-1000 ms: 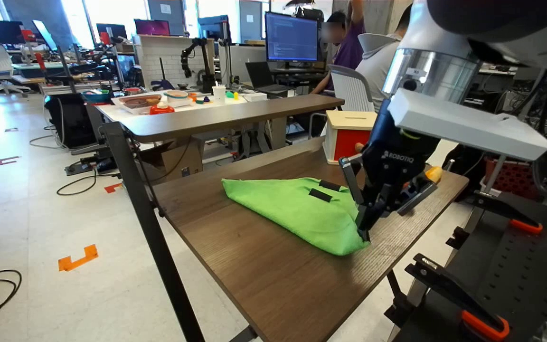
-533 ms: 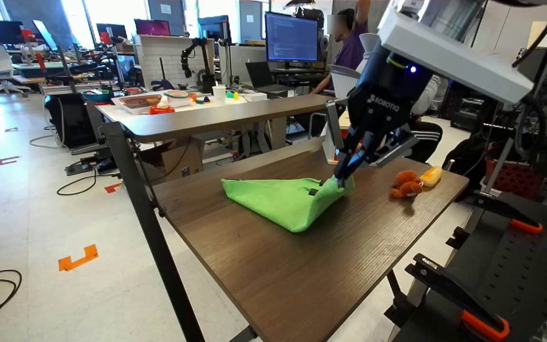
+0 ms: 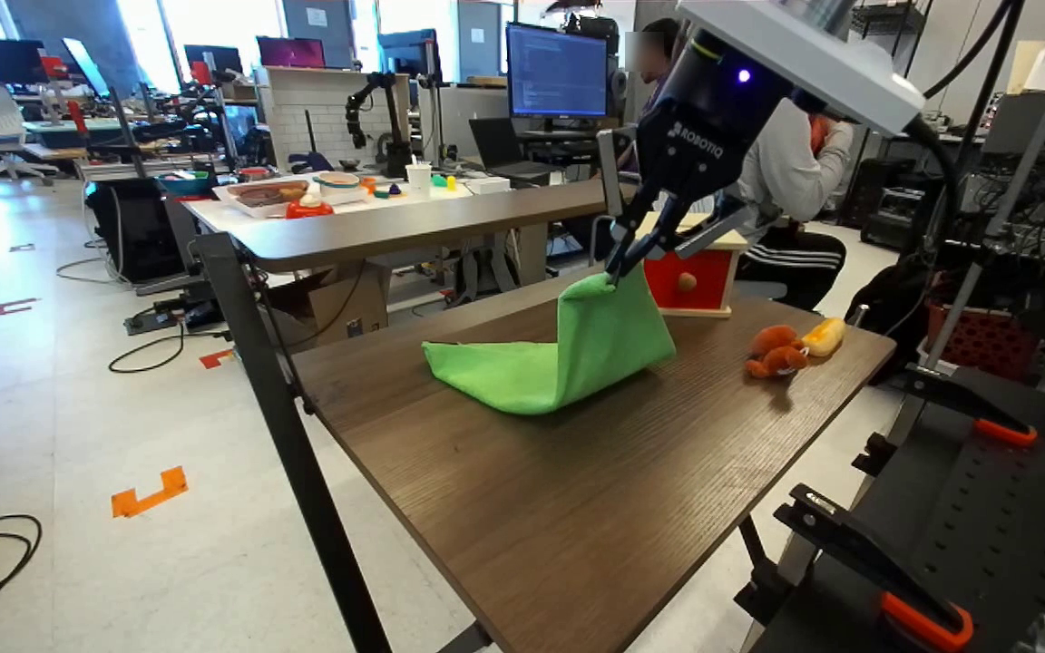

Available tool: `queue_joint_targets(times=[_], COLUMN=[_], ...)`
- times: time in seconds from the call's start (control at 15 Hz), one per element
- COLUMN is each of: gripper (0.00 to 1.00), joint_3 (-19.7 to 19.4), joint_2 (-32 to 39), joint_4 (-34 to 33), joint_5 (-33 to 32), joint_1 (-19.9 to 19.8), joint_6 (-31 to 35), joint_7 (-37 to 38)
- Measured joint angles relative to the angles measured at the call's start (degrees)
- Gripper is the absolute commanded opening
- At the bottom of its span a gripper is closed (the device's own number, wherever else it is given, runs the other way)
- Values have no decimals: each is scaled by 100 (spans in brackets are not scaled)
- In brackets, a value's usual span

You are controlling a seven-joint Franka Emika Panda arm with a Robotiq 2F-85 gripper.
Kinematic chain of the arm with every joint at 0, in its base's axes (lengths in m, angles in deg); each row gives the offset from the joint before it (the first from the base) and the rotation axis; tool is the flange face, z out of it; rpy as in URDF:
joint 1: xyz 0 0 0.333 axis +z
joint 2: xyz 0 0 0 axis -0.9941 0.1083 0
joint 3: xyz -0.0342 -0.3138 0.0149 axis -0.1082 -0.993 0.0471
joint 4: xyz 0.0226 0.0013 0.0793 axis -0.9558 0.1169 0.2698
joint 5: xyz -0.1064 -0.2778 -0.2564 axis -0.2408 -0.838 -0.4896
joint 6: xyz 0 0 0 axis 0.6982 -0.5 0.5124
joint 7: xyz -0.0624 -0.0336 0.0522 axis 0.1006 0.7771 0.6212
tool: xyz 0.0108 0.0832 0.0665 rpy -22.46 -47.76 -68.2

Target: Fold the towel

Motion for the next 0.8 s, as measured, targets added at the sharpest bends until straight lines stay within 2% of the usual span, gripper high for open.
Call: queue_joint_targets(times=[0.47, 0.8], gripper=[2, 2], joint_3=[-127, -639], joint_2=[726, 1311], joint_4=[-599, -916], joint_5=[-28, -72], joint_1=[-135, 314], joint_6=[6, 7], joint_7=[50, 129])
